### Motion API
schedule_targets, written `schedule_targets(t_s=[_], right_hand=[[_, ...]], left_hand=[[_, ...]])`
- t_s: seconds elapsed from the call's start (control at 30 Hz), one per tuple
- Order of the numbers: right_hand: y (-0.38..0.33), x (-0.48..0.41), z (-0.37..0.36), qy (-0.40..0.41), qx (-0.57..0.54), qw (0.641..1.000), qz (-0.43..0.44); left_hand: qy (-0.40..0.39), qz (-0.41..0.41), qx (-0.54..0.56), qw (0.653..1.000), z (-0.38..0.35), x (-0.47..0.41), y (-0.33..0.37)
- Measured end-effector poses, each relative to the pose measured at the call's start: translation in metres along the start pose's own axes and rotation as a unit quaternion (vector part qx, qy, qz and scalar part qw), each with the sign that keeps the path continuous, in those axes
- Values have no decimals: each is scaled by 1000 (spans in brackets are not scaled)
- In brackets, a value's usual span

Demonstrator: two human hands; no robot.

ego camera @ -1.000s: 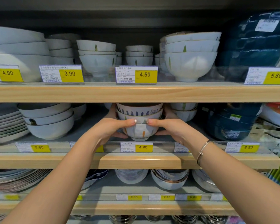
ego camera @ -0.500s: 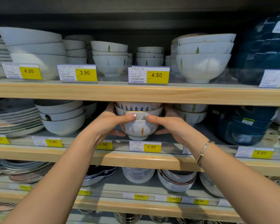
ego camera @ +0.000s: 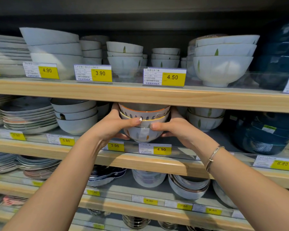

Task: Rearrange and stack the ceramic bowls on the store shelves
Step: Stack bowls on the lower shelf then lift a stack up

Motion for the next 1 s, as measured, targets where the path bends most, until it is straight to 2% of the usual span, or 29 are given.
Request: schedule_targets(t_s=[0.23, 0.4, 0.47, 0.6, 0.8, 0.87, 1.0], right_hand=[[-2, 2, -9, -32, -4, 999, 12], [-7, 2, -16, -61, -3, 998, 32], [-8, 2, -20, -78, -20, 996, 43], [-5, 0, -27, -96, -138, 986, 23], [-4, -5, -34, -29, -323, 946, 2], [-6, -6, -32, -15, -359, 933, 7], [-4, -10, -28, -1, -369, 929, 12]], left_hand=[[-11, 14, 57, 998, 3, 9, -9], [6, 54, 150, 987, 8, 9, -14], [36, 43, 171, 984, 11, 10, -17], [91, 31, 200, 975, 14, 13, -23], [131, 19, 183, 974, 9, 17, -21], [136, 20, 166, 977, 7, 19, -17], [145, 31, 155, 977, 4, 22, -14]])
Point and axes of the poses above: each hand's wrist, its own x-axis away from the middle knuckle, its own z-axis out of the back of the hand, y = z × x, the point moved 5 cm from there along -x, towards the middle knuckle, and after that the axes turned 3 degrees about -x, right-handed, at the moved point
